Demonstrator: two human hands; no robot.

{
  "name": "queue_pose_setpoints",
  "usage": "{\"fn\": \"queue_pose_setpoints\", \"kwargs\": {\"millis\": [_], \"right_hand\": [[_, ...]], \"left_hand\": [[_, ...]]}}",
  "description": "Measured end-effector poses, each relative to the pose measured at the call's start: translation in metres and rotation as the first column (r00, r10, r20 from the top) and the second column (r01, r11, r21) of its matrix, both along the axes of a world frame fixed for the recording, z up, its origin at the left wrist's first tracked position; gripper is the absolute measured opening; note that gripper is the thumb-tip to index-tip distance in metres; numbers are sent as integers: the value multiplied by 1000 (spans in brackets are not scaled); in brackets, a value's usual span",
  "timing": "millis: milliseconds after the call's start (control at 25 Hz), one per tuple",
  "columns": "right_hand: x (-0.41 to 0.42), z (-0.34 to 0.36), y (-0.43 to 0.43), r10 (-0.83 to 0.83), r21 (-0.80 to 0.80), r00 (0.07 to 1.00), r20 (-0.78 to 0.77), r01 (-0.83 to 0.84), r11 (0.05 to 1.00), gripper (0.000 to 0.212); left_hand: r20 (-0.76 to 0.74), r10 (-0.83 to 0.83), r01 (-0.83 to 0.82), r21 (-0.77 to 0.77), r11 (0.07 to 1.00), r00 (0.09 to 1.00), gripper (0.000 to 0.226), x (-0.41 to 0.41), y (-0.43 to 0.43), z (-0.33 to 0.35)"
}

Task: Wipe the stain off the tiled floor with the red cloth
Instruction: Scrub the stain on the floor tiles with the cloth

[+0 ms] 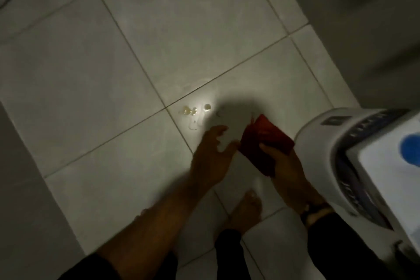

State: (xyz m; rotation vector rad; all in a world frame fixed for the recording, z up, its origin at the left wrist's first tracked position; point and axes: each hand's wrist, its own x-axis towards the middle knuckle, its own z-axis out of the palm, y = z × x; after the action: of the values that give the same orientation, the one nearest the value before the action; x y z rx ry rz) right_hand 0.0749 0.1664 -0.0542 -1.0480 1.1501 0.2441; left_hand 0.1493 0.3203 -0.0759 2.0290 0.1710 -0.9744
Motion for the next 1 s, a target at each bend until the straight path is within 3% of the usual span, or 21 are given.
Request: {"fn": "queue_pose_setpoints", "kwargs": {"millis": [160, 280, 320, 400, 440, 520, 560, 680, 720, 800, 880, 960, 1000], "right_hand": [[89, -102, 40, 327, -203, 940, 102, -302, 932, 59], [147, -191, 74, 579, -465, 807, 115, -472, 749, 61], [165, -216, 85, 670, -583, 741, 54, -521, 623, 61], [182, -257, 102, 851, -772, 480, -214, -616, 154, 74], [180, -272, 109, 868, -773, 346, -355, -631, -64, 81], [168, -307, 128, 840, -750, 182, -512, -572, -333, 87], [164, -320, 135, 811, -746, 179, -557, -537, -394, 87], [178, -341, 164, 797, -824, 312, -517, -434, -365, 85], [180, -346, 175, 808, -837, 305, -504, -402, -370, 84], [142, -353, 186, 837, -835, 186, -515, -328, -442, 82], [73, -343, 173, 812, -780, 90, -577, -355, -515, 71], [64, -338, 146, 795, -760, 110, -597, -396, -516, 67], [86, -339, 143, 777, -758, 179, -604, -432, -490, 68]], "left_hand": [[215, -141, 47, 392, 919, 966, 77, 33, 105, -135], [296, -290, 78, 565, 821, 910, 84, 51, 164, -234], [303, -334, 87, 611, 787, 893, 84, 52, 177, -261], [371, -394, 71, 647, 759, 841, 81, 45, 193, -302], [429, -411, 42, 649, 760, 804, 78, 38, 199, -315], [519, -418, -25, 649, 761, 746, 75, 31, 209, -339], [549, -421, -44, 644, 764, 722, 75, 31, 211, -346], [577, -437, -72, 656, 751, 689, 73, 29, 208, -349], [580, -428, -76, 649, 757, 693, 73, 32, 207, -350], [566, -412, -67, 641, 764, 713, 72, 33, 209, -350], [566, -414, -71, 645, 761, 713, 72, 30, 210, -349], [569, -432, -66, 654, 753, 700, 73, 29, 211, -351], [573, -438, -64, 654, 754, 693, 74, 30, 210, -353]]}}
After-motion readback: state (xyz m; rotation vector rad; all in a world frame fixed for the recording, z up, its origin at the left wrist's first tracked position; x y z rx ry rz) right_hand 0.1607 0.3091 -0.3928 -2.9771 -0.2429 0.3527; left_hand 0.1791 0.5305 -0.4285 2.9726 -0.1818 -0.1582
